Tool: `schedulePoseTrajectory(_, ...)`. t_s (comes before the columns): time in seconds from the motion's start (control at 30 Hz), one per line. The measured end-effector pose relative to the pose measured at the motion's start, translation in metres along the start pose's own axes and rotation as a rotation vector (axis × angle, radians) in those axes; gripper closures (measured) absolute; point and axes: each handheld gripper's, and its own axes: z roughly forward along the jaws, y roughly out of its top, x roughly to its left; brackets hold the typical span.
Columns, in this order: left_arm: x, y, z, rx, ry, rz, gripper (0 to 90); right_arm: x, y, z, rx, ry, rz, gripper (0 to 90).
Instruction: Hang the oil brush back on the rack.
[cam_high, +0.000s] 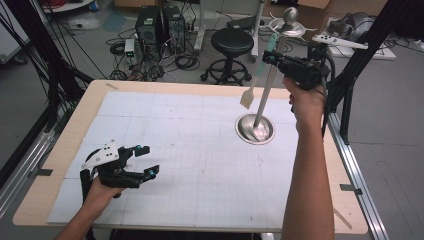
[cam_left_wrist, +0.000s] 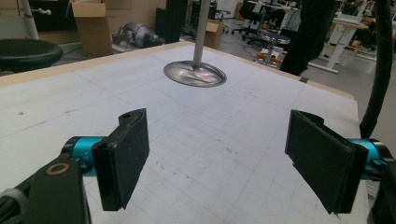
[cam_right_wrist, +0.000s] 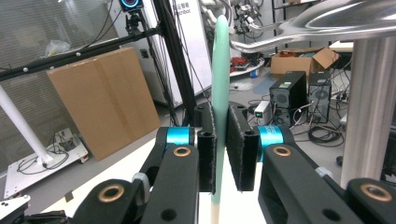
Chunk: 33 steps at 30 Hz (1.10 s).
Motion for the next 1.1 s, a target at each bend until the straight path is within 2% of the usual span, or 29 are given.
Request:
schedulePoseTrajectory(0.23,0.0,0.0,0.0,-0.001,0.0,0.0,22.2,-0.003,-0.001,-0.004,-0.007,-0.015,0.008,82.6)
schedulePoseTrajectory(0.5,0.0,0.0,0.0,0.002,0.002,0.001,22.4,-0.007,-0.004,-0.003,0.005,-0.057,0.022,82.6)
schedulePoseTrajectory(0.6,0.001,-0.001,-0.001,-0.006,0.002,-0.01,22.3,-0.007,-0.007,-0.006,-0.011,-0.076,0.016,81.0)
schedulePoseTrajectory(0.73,0.002,-0.001,-0.002,-0.011,0.008,-0.013,22.3,-0.008,-0.015,-0.013,-0.008,-0.115,0.009,67.6)
schedulePoseTrajectory(0.8,0.002,-0.001,-0.002,-0.016,0.013,-0.014,22.3,-0.008,-0.02,-0.019,0.002,-0.161,-0.003,56.3)
schedulePoseTrajectory(0.93,0.005,-0.003,-0.005,-0.024,0.04,-0.017,22.1,-0.005,-0.033,-0.035,0.002,-0.215,-0.007,42.6)
schedulePoseTrajectory(1.0,0.007,-0.004,-0.007,-0.032,0.053,-0.024,22.1,-0.003,-0.042,-0.044,0.015,-0.229,-0.033,39.3)
schedulePoseTrajectory(1.1,0.01,-0.005,-0.01,-0.037,0.067,-0.034,22.1,0.002,-0.059,-0.056,0.037,-0.26,-0.075,29.6)
